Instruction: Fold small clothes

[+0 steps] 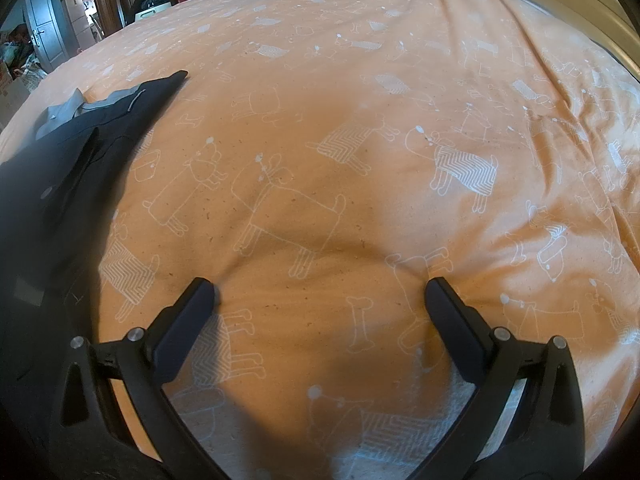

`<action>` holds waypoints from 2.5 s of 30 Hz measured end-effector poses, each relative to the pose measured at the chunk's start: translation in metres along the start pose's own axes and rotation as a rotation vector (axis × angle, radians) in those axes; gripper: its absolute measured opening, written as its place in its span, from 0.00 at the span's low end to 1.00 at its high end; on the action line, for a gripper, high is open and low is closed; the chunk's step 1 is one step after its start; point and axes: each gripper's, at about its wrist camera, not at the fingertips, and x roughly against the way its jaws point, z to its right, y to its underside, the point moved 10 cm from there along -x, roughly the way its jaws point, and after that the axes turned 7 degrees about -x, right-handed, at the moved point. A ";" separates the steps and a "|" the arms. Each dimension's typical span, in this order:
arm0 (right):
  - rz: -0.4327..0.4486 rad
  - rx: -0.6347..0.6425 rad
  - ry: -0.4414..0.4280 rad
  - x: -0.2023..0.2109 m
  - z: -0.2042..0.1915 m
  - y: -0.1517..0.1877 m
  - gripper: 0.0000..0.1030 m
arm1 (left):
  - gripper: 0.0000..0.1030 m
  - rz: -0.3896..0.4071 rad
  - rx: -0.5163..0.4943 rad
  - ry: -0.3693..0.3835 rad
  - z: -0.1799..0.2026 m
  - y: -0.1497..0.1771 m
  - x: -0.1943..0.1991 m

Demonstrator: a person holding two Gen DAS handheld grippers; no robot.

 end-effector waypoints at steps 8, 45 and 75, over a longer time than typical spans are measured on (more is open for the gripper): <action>0.000 0.000 0.000 0.000 0.000 0.000 1.00 | 0.61 0.000 -0.001 0.000 0.000 -0.003 -0.002; 0.000 -0.002 0.001 0.000 0.000 0.000 1.00 | 0.61 0.003 -0.002 0.000 0.001 -0.004 -0.004; 0.000 -0.002 0.001 0.000 0.001 0.000 1.00 | 0.67 0.008 0.000 0.019 0.005 -0.006 -0.004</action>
